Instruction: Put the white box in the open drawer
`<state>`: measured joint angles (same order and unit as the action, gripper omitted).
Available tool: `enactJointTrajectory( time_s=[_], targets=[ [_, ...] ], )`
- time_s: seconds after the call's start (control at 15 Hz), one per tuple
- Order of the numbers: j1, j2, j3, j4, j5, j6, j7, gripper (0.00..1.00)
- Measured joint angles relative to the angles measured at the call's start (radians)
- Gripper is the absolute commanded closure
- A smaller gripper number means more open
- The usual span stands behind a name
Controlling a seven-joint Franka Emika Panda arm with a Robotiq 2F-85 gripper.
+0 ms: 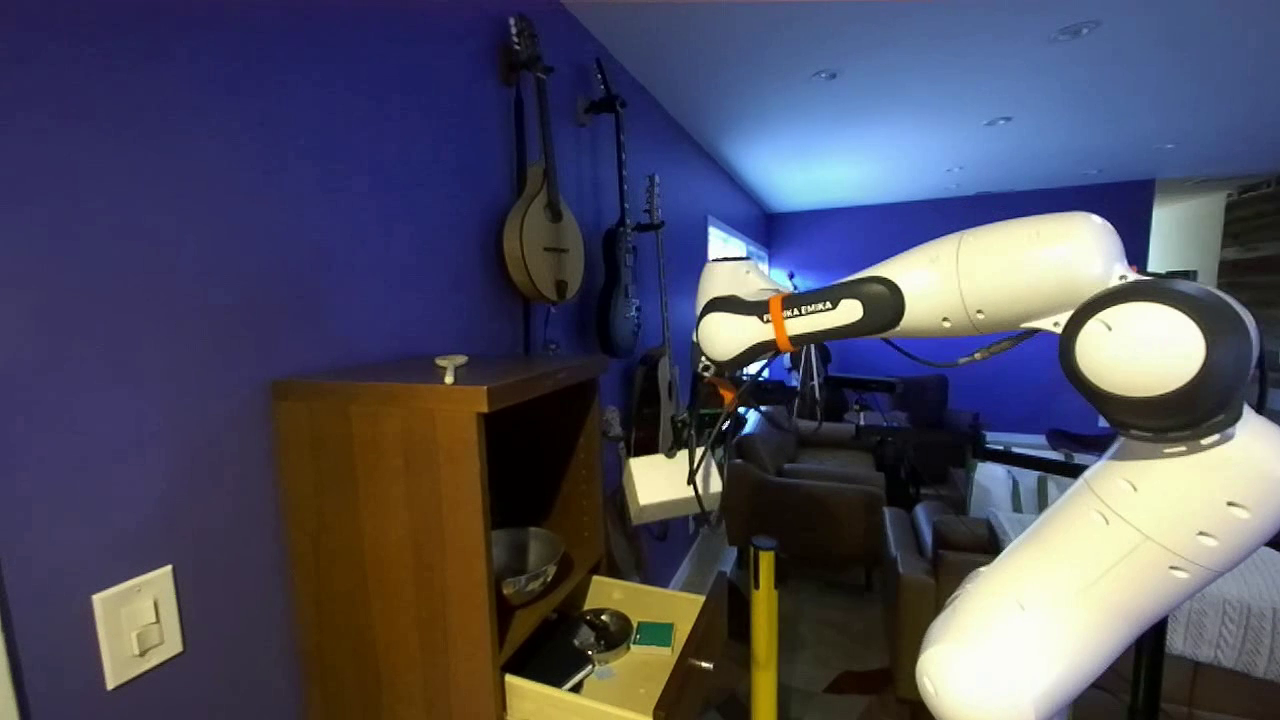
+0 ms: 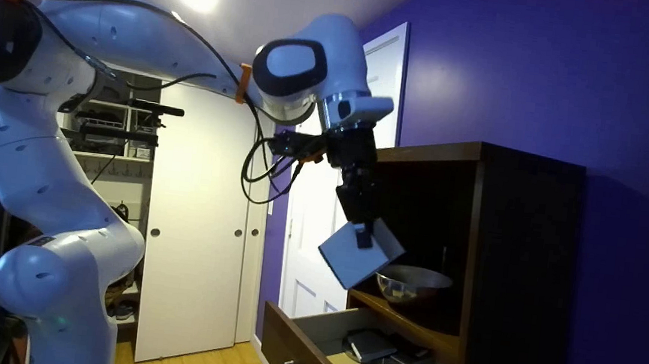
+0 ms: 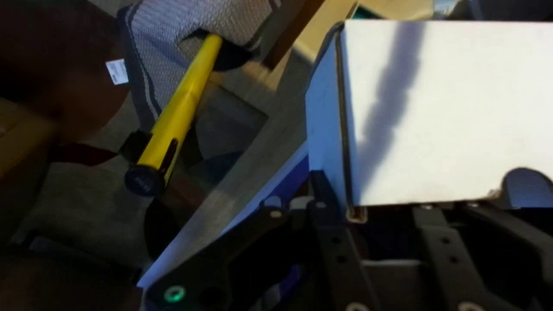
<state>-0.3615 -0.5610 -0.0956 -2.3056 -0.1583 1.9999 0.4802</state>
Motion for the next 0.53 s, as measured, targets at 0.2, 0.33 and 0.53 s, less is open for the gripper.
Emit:
enactJointTrajectory(
  time_s=[0.2, 0.33, 0.53],
  targets=[
    [0.082, -0.002, 0.071, -0.129, 0.019, 0.012, 0.032, 0.96],
    [0.124, 0.003, 0.110, -0.202, 0.051, 0.062, 0.068, 0.96],
    [0.147, 0.019, 0.126, -0.262, 0.105, 0.190, 0.129, 0.96]
  ],
)
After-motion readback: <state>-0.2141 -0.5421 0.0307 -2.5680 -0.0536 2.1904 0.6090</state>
